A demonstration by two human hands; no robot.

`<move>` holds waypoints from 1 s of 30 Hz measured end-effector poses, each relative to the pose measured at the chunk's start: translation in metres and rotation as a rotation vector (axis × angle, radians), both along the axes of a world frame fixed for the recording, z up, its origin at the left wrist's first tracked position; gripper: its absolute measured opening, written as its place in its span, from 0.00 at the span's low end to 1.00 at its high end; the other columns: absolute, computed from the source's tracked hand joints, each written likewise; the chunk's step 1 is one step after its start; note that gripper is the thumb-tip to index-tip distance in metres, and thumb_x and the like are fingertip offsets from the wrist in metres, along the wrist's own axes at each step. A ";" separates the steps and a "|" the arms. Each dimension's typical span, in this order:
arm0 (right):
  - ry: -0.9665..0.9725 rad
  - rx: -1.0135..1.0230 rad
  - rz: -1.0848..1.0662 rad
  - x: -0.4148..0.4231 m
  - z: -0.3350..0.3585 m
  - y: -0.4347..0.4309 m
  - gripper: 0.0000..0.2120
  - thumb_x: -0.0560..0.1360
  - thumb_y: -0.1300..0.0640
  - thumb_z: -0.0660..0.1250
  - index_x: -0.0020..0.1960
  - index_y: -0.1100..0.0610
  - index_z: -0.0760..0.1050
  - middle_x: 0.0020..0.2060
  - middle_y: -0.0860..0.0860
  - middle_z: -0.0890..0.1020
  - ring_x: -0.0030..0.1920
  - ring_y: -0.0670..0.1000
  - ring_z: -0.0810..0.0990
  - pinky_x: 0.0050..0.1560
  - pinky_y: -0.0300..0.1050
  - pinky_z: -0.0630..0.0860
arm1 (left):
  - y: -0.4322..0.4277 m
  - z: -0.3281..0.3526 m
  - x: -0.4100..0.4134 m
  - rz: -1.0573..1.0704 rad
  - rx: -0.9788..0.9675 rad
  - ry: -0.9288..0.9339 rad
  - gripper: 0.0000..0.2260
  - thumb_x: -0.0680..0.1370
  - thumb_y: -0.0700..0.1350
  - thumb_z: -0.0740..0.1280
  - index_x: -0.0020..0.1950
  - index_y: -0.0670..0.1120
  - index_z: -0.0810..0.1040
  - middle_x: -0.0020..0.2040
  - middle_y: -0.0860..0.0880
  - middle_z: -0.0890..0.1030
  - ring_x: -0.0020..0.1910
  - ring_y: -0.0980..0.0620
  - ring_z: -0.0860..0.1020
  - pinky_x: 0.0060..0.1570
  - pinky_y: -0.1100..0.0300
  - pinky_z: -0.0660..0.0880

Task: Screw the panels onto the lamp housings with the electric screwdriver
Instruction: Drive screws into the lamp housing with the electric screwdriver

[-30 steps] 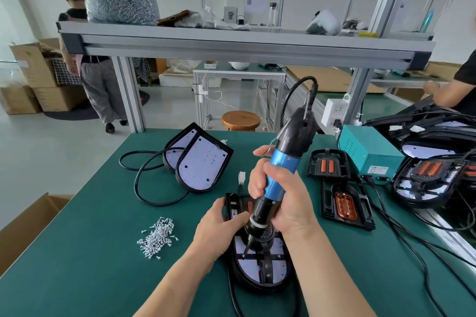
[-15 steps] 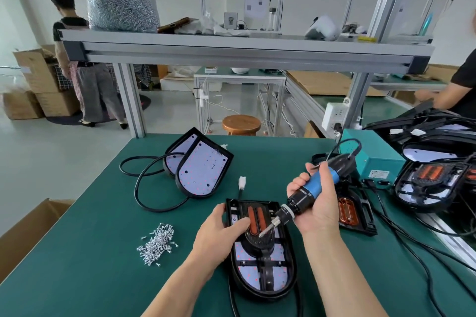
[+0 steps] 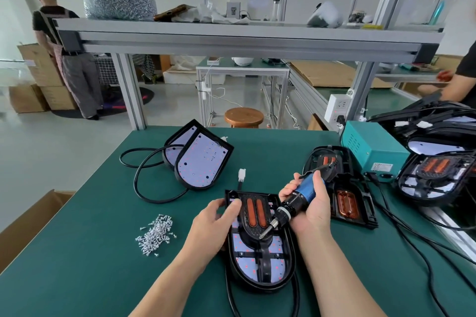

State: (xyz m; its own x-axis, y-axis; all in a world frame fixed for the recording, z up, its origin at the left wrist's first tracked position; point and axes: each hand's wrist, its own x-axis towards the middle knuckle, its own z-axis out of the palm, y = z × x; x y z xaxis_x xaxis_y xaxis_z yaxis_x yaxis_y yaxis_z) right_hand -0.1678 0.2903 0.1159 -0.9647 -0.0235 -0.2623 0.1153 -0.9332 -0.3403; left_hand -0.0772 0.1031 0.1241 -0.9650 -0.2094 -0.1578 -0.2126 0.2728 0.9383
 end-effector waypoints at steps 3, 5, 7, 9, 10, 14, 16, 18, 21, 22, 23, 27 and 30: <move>-0.006 -0.002 0.000 -0.001 -0.002 0.001 0.18 0.78 0.47 0.69 0.56 0.61 0.71 0.34 0.51 0.74 0.31 0.48 0.73 0.31 0.40 0.75 | -0.016 0.005 0.004 0.061 -0.181 0.064 0.07 0.78 0.55 0.66 0.48 0.55 0.81 0.34 0.56 0.82 0.34 0.55 0.80 0.39 0.57 0.78; -0.003 0.008 -0.002 -0.002 -0.002 0.001 0.18 0.78 0.47 0.69 0.56 0.61 0.71 0.34 0.51 0.74 0.31 0.47 0.73 0.31 0.40 0.74 | -0.039 0.010 0.006 0.093 -0.419 0.099 0.07 0.76 0.47 0.68 0.38 0.55 0.79 0.31 0.59 0.80 0.32 0.54 0.77 0.36 0.58 0.74; -0.002 0.013 -0.001 -0.002 -0.002 0.000 0.18 0.78 0.47 0.69 0.55 0.60 0.71 0.33 0.51 0.73 0.30 0.47 0.72 0.31 0.39 0.74 | -0.065 0.020 0.009 0.079 -0.566 0.061 0.08 0.73 0.44 0.69 0.35 0.55 0.79 0.32 0.60 0.79 0.35 0.54 0.78 0.38 0.58 0.76; -0.002 0.010 -0.001 -0.002 -0.001 0.000 0.18 0.78 0.47 0.69 0.55 0.60 0.71 0.33 0.51 0.74 0.30 0.47 0.72 0.31 0.39 0.74 | -0.086 0.028 0.011 0.019 -0.656 -0.016 0.10 0.72 0.41 0.69 0.36 0.56 0.80 0.32 0.58 0.80 0.36 0.55 0.79 0.40 0.58 0.78; -0.002 0.009 -0.001 -0.002 -0.001 0.000 0.18 0.78 0.47 0.69 0.55 0.60 0.71 0.33 0.51 0.74 0.30 0.47 0.73 0.31 0.39 0.74 | -0.093 0.031 0.012 -0.020 -0.695 -0.058 0.11 0.71 0.39 0.68 0.37 0.57 0.80 0.33 0.58 0.80 0.35 0.57 0.79 0.38 0.60 0.77; -0.003 0.010 0.000 -0.002 -0.002 0.000 0.18 0.78 0.47 0.69 0.56 0.60 0.71 0.33 0.51 0.74 0.30 0.47 0.73 0.30 0.40 0.75 | -0.102 0.031 0.012 -0.155 -0.797 -0.159 0.11 0.71 0.37 0.66 0.40 0.54 0.79 0.38 0.55 0.80 0.37 0.55 0.77 0.29 0.67 0.71; -0.005 0.009 0.000 -0.002 -0.002 0.001 0.18 0.78 0.47 0.69 0.56 0.60 0.71 0.33 0.51 0.74 0.30 0.47 0.73 0.31 0.39 0.74 | -0.100 0.029 0.012 -0.192 -0.804 -0.171 0.10 0.70 0.37 0.67 0.41 0.53 0.79 0.42 0.52 0.78 0.38 0.54 0.76 0.31 0.64 0.72; -0.004 0.013 0.000 -0.003 -0.004 0.001 0.18 0.78 0.47 0.69 0.56 0.60 0.71 0.32 0.51 0.74 0.30 0.47 0.73 0.31 0.39 0.74 | -0.097 0.028 0.012 -0.201 -0.840 -0.173 0.10 0.71 0.38 0.67 0.42 0.54 0.78 0.45 0.52 0.76 0.41 0.53 0.76 0.35 0.61 0.75; -0.002 0.022 -0.001 -0.004 -0.005 0.002 0.18 0.78 0.47 0.69 0.56 0.60 0.71 0.33 0.51 0.74 0.30 0.47 0.73 0.31 0.39 0.74 | -0.094 0.027 0.011 -0.197 -0.871 -0.169 0.09 0.72 0.38 0.68 0.41 0.54 0.77 0.45 0.53 0.75 0.40 0.53 0.75 0.36 0.60 0.75; -0.002 0.026 -0.003 -0.004 -0.005 0.001 0.18 0.78 0.47 0.69 0.56 0.60 0.71 0.33 0.51 0.74 0.30 0.47 0.73 0.31 0.40 0.74 | -0.094 0.026 0.011 -0.194 -0.869 -0.163 0.08 0.72 0.39 0.68 0.41 0.53 0.77 0.45 0.53 0.75 0.40 0.53 0.75 0.35 0.60 0.75; -0.002 0.029 -0.006 -0.004 -0.005 0.001 0.18 0.78 0.47 0.69 0.56 0.60 0.71 0.32 0.51 0.74 0.30 0.47 0.73 0.31 0.40 0.74 | -0.095 0.025 0.011 -0.188 -0.869 -0.157 0.08 0.72 0.39 0.69 0.40 0.53 0.77 0.45 0.52 0.75 0.40 0.53 0.75 0.34 0.60 0.75; 0.000 0.025 -0.006 -0.004 -0.005 0.001 0.18 0.78 0.47 0.69 0.56 0.60 0.71 0.33 0.51 0.74 0.30 0.47 0.73 0.30 0.39 0.75 | -0.097 0.019 0.010 -0.166 -0.890 -0.117 0.09 0.74 0.42 0.70 0.37 0.54 0.76 0.45 0.52 0.74 0.43 0.54 0.75 0.35 0.63 0.72; 0.001 0.020 -0.006 -0.003 -0.004 0.001 0.18 0.78 0.47 0.69 0.56 0.60 0.71 0.33 0.51 0.74 0.30 0.47 0.73 0.30 0.39 0.75 | -0.091 0.014 0.010 -0.124 -0.881 -0.014 0.10 0.75 0.41 0.68 0.37 0.54 0.73 0.44 0.54 0.75 0.43 0.56 0.74 0.35 0.68 0.66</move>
